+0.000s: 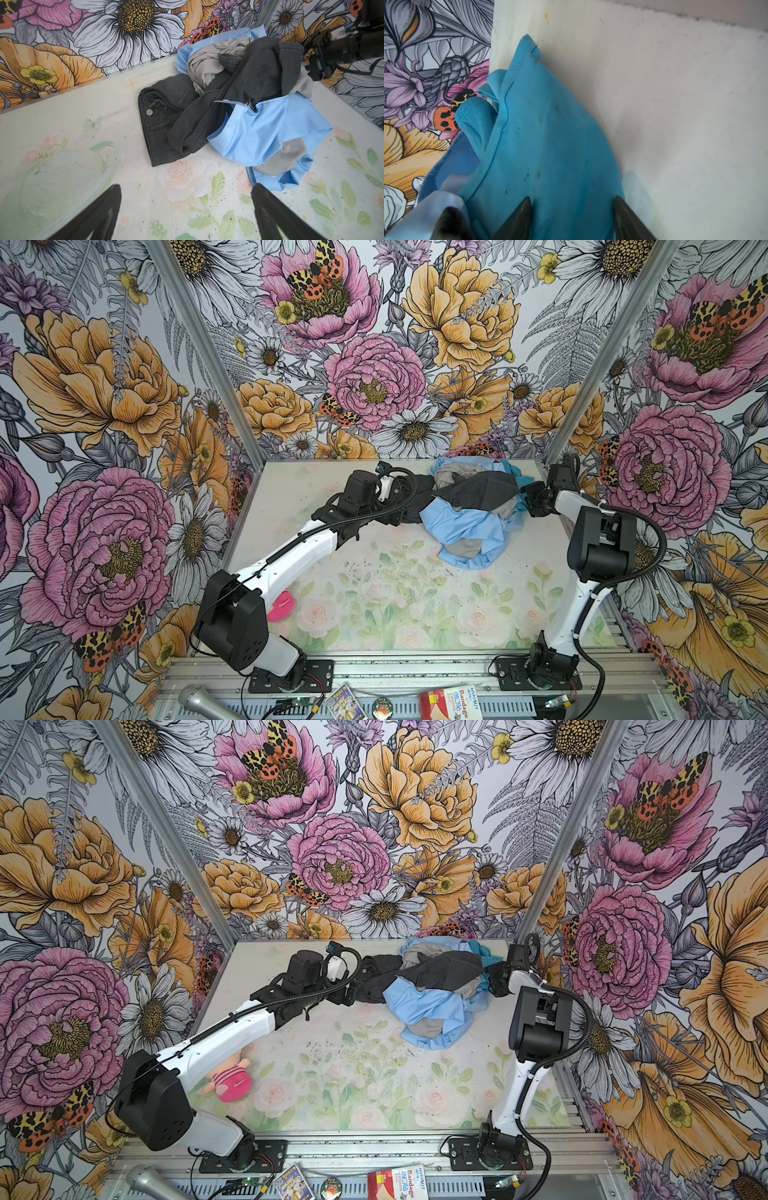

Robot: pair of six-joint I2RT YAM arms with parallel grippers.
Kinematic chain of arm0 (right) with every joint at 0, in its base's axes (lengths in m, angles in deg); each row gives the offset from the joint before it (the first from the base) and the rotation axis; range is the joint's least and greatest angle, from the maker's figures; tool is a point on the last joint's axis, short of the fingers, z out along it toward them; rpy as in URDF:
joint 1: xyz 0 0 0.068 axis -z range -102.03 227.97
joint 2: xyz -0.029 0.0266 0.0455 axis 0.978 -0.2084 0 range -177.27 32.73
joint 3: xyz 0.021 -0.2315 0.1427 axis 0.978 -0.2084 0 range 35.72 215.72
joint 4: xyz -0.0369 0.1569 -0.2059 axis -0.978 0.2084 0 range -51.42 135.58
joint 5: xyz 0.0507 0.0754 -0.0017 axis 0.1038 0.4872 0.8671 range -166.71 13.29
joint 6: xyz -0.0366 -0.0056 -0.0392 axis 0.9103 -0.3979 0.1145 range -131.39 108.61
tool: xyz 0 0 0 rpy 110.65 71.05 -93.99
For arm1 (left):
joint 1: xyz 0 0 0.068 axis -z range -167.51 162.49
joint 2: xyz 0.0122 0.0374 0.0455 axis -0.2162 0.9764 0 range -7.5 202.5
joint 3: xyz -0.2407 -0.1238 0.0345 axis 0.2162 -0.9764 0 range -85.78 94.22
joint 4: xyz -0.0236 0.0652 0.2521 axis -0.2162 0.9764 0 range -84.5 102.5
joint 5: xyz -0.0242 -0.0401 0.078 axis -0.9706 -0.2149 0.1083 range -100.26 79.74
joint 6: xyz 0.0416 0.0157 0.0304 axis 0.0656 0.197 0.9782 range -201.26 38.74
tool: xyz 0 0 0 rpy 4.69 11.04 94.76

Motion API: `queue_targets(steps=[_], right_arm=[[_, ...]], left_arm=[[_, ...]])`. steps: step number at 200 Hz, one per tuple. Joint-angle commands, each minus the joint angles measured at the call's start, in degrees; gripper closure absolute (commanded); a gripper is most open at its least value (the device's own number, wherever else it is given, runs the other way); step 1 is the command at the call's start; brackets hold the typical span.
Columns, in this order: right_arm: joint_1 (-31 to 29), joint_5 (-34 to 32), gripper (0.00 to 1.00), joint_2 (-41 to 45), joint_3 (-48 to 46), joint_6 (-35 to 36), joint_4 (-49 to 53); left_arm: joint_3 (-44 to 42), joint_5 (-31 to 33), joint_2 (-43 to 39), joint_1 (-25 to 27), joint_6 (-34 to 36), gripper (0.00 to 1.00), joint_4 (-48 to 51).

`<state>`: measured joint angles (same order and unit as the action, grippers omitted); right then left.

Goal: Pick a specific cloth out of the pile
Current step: 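Grasp the teal t-shirt edge at the pile's far side with the right gripper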

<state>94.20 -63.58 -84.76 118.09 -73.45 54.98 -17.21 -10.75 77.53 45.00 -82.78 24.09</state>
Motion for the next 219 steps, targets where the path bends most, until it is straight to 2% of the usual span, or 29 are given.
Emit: queue_targets(steps=[1, 20, 37, 49, 78, 134, 177, 219], right_arm=[[0.62, 0.74, 0.50, -1.73, 1.63, -2.33, -3.51], [0.61, 1.29, 0.60, -2.15, 1.75, -3.55, -5.53], [0.57, 1.37, 0.71, -2.40, 1.70, -4.51, -7.01], [0.67, 1.82, 0.83, -2.57, 1.92, -4.56, -7.99], [0.56, 0.15, 1.00, -1.04, 1.33, -4.30, -9.33], [0.25, -6.59, 1.00, 6.67, 0.00, -0.63, -11.10], [0.12, -8.60, 1.00, 11.58, -1.56, 0.33, -16.01], [-0.58, -10.74, 1.00, 14.14, 0.84, 5.31, -17.04]], left_arm=[[1.93, -0.01, 0.44, 0.50, -0.50, 0.01, 0.61], [2.02, 0.05, 0.40, 0.53, -0.45, 0.01, 0.74], [2.27, -0.03, 0.40, 0.53, -0.27, 0.01, 0.75], [2.55, 0.09, 0.43, 0.51, -0.05, 0.01, 0.98], [2.70, 0.15, 0.26, 0.52, 0.20, 0.01, 1.45], [2.29, -0.34, 0.03, 0.53, 0.20, 0.01, 1.45], [2.00, -0.87, 0.04, 0.54, -0.16, 0.01, 1.45], [1.51, -1.10, -0.22, 0.53, -0.41, 0.01, 1.33]])
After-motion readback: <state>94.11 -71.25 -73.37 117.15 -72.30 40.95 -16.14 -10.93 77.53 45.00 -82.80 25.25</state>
